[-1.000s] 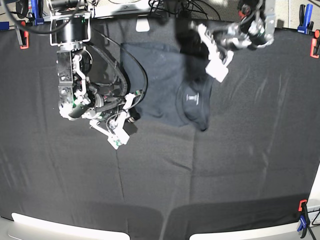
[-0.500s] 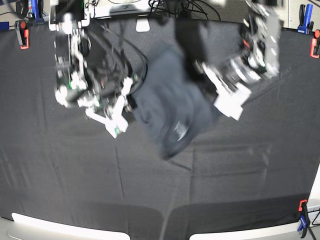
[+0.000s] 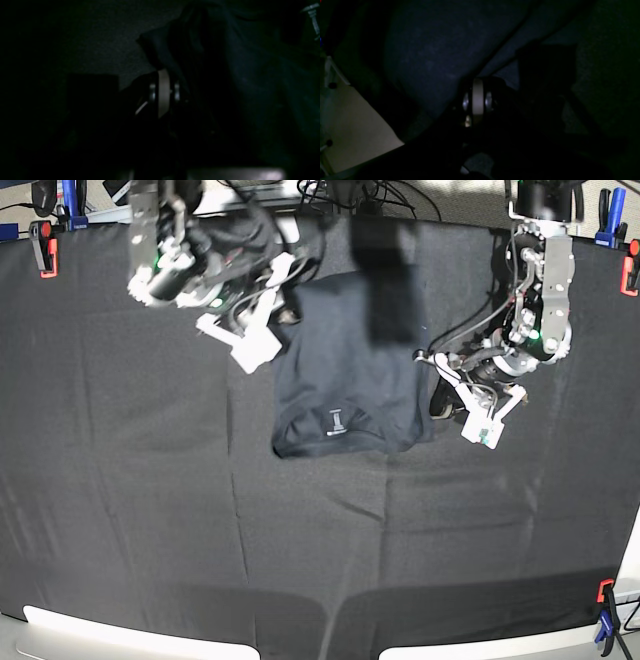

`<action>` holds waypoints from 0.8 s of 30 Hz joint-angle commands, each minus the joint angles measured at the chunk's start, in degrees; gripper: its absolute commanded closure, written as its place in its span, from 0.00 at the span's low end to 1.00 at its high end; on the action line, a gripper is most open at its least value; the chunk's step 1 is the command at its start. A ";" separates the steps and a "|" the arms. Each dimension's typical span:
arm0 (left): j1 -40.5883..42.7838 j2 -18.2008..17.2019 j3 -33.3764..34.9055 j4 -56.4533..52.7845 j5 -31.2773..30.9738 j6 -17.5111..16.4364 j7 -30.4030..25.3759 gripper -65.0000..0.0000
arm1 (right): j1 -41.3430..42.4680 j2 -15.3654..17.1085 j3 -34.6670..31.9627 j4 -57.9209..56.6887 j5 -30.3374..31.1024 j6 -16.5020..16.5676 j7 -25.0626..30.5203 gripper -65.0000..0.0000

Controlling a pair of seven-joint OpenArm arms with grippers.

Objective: Layout the t-shirt on the table in an organized manner, then fold the t-shirt properly

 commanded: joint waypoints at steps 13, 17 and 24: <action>10.29 -1.88 -5.95 18.99 -5.14 2.82 5.55 1.00 | -9.42 -0.02 16.70 16.31 1.09 -1.53 1.97 1.00; 19.98 -1.88 -11.87 27.56 -5.20 2.80 6.05 1.00 | -13.64 -0.02 26.47 18.58 4.87 -1.51 -0.39 1.00; 38.40 -1.88 -20.87 36.04 -11.82 2.75 9.90 1.00 | -25.33 -2.47 37.99 22.16 12.44 0.57 -6.71 1.00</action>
